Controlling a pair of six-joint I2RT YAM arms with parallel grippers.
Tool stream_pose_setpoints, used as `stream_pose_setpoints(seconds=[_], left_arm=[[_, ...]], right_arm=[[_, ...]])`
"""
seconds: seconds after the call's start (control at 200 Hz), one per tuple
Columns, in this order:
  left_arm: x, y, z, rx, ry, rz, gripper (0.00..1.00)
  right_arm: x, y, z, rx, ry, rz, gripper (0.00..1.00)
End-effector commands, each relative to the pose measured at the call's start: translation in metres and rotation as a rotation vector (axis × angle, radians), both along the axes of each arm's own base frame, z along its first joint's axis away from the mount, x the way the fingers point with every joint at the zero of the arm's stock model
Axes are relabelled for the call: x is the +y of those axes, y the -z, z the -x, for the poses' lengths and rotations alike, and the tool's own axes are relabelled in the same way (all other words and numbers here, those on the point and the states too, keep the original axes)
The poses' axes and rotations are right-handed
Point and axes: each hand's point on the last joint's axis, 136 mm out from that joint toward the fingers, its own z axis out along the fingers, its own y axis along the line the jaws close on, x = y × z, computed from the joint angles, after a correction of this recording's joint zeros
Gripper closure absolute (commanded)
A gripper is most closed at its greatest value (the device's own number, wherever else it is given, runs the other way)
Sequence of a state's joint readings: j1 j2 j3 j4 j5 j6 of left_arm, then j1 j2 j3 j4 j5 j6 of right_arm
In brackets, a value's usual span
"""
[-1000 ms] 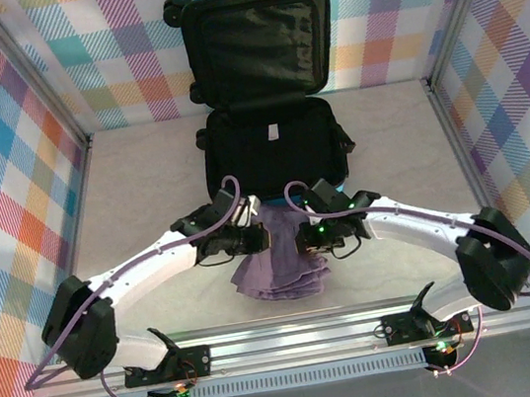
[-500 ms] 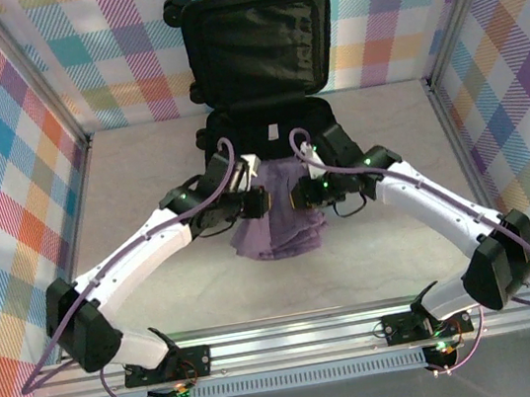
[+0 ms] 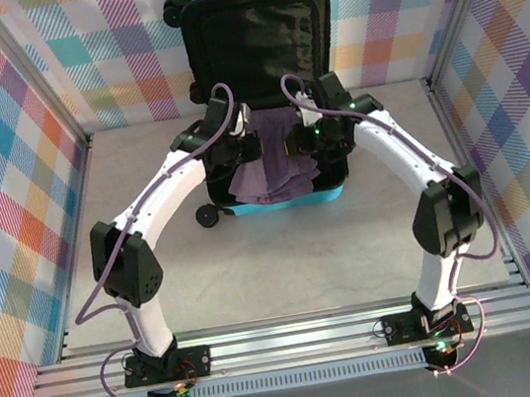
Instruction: Pack the luggage
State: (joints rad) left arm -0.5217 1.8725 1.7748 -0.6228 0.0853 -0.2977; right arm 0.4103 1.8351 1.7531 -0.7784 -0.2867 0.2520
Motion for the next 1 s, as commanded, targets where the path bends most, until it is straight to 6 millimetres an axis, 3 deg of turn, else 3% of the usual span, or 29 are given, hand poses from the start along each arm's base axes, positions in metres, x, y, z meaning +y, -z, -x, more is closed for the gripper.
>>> stream_pose_setpoints(seconds=[0.0, 0.12, 0.39, 0.645, 0.995], left_arm=[[-0.002, -0.019, -0.028, -0.058, -0.003, 0.08, 1.0], [0.002, -0.011, -0.051, -0.051, -0.029, 0.105, 1.0], [0.009, 0.018, -0.087, -0.012, -0.081, 0.126, 1.0], [0.015, 0.054, -0.096, 0.038, -0.106, 0.093, 1.0], [0.022, 0.085, -0.106, 0.05, -0.143, 0.054, 1.0]], right_arm=[[0.006, -0.016, -0.018, -0.032, -0.057, -0.053, 1.0], [0.003, -0.009, -0.044, -0.011, -0.052, -0.058, 1.0], [0.004, 0.018, -0.075, 0.025, -0.036, -0.048, 1.0], [-0.002, 0.058, -0.088, 0.094, -0.004, -0.029, 1.0], [-0.016, 0.11, -0.101, 0.145, 0.076, 0.065, 1.0]])
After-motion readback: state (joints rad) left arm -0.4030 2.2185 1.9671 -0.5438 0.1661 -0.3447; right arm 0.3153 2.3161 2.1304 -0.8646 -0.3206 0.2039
